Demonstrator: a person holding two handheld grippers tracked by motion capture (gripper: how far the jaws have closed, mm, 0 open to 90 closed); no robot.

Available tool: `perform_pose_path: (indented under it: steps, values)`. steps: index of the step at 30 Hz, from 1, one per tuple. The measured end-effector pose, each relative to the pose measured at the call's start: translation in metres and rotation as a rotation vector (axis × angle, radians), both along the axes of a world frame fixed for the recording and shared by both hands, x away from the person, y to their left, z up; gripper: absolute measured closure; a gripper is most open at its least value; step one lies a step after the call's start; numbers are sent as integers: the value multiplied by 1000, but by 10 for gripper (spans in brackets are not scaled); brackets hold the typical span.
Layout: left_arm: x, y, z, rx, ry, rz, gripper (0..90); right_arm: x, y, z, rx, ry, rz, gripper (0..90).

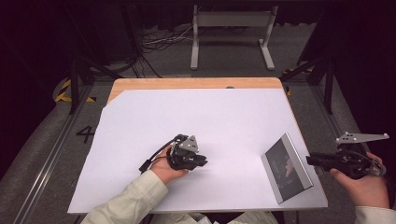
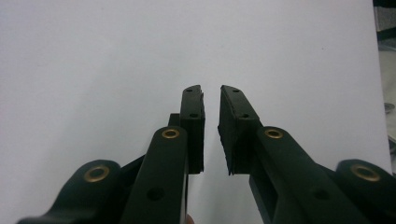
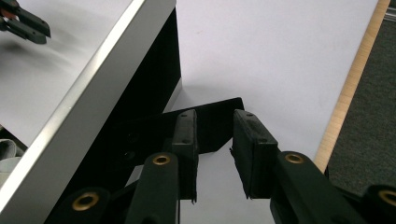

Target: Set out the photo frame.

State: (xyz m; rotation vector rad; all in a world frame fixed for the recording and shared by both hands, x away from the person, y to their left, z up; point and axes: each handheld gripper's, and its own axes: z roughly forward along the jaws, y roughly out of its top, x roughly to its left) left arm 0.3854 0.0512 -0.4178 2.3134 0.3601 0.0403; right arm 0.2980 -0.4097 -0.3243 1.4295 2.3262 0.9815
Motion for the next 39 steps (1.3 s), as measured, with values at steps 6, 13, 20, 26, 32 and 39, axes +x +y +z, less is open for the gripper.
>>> perform_pose_path:
  steps: [6, 13, 20, 26, 32, 39]
  values:
    - [3, 5, 0, 0, -5, 28, 802, 2, 1, 8, -9, 13, -19, 712]
    - [3, 8, -3, 12, -17, 39, 802, 1, 2, 18, -18, 48, -75, 743]
    - [3, 16, -4, 5, -11, 72, 801, 5, 8, 27, -22, 82, -95, 761]
    - [3, 30, -5, 8, -12, 105, 800, 9, 13, 34, -33, 106, -105, 760]
    - [3, 43, -5, 11, -22, 130, 799, 12, 18, 40, -39, 122, -116, 754]
    - [2, 51, -5, 12, -27, 150, 797, 13, 23, 45, -28, 137, -131, 746]
